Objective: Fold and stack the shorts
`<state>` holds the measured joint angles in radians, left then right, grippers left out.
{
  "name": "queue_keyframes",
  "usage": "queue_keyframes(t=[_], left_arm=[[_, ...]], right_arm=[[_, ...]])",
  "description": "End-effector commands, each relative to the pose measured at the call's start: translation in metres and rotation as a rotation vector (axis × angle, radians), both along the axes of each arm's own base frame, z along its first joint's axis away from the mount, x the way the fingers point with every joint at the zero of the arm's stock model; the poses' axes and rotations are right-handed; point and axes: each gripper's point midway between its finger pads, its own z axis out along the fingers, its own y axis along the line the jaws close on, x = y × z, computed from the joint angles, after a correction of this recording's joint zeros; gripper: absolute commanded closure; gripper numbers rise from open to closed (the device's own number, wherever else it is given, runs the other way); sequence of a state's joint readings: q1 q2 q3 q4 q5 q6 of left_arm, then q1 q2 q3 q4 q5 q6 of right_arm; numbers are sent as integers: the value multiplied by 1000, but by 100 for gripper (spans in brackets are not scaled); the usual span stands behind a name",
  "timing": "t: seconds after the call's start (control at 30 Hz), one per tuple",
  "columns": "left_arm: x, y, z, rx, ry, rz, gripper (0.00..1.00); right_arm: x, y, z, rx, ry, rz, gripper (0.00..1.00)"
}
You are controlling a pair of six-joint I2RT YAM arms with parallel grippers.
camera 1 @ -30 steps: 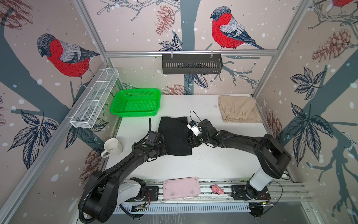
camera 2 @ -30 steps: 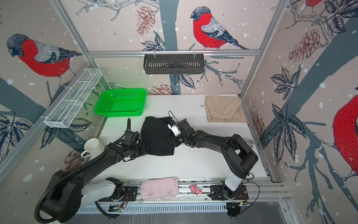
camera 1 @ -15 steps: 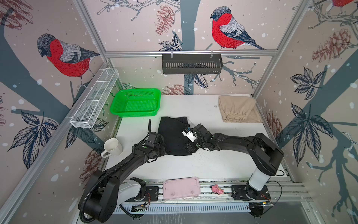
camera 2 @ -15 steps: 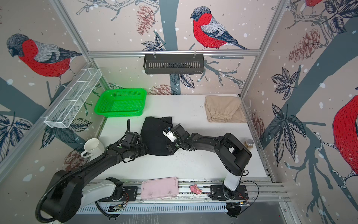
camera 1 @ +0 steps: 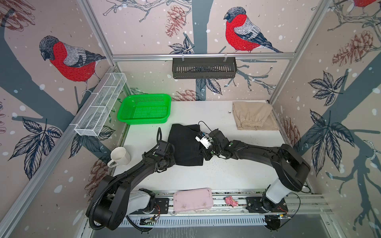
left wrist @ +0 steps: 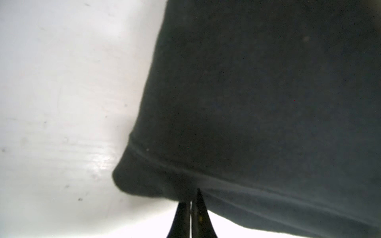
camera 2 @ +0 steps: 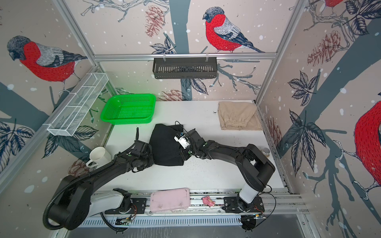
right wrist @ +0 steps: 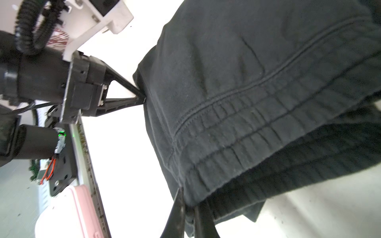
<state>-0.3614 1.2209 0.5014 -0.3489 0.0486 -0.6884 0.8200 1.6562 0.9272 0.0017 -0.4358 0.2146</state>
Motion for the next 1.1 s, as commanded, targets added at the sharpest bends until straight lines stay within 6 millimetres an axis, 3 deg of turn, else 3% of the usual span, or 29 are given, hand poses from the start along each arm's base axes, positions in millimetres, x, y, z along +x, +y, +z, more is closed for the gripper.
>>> queue_keyframes(t=[0.0, 0.1, 0.17, 0.2, 0.33, 0.43, 0.53, 0.63, 0.77, 0.9, 1.0, 1.07], left_arm=[[-10, 18, -8, 75, 45, 63, 100], [-8, 18, -5, 69, 46, 65, 100], [-6, 15, 3, 59, 41, 59, 100], [-3, 13, 9, 50, 34, 54, 95], [12, -2, 49, -20, -46, 14, 40], [22, -9, 79, -63, -125, -9, 16], [32, -15, 100, -89, -212, -45, 13], [42, -19, 107, -97, -294, -70, 14], [57, -18, 116, -87, -386, -66, 18], [70, -25, 122, -102, -453, -94, 20], [71, -26, 112, -93, -436, -112, 20], [70, -26, 106, -80, -410, -113, 20]], right_arm=[[-11, -7, -11, -17, 75, 9, 81], [-15, -14, -32, -71, 127, 17, 55], [-15, -15, -38, -101, 135, 26, 49], [-12, -15, -35, -106, 122, 18, 47], [15, -14, 4, -62, 27, -38, 44], [36, -10, 32, -30, -35, -72, 43], [52, 5, 55, 22, -80, -88, 43], [61, 27, 60, 58, -101, -79, 47], [63, 47, 25, -1, -85, -47, 58], [57, 32, -24, -84, 6, -51, 63], [47, 24, -34, -135, 14, -31, 55], [47, 27, -20, -132, -21, -23, 45]])
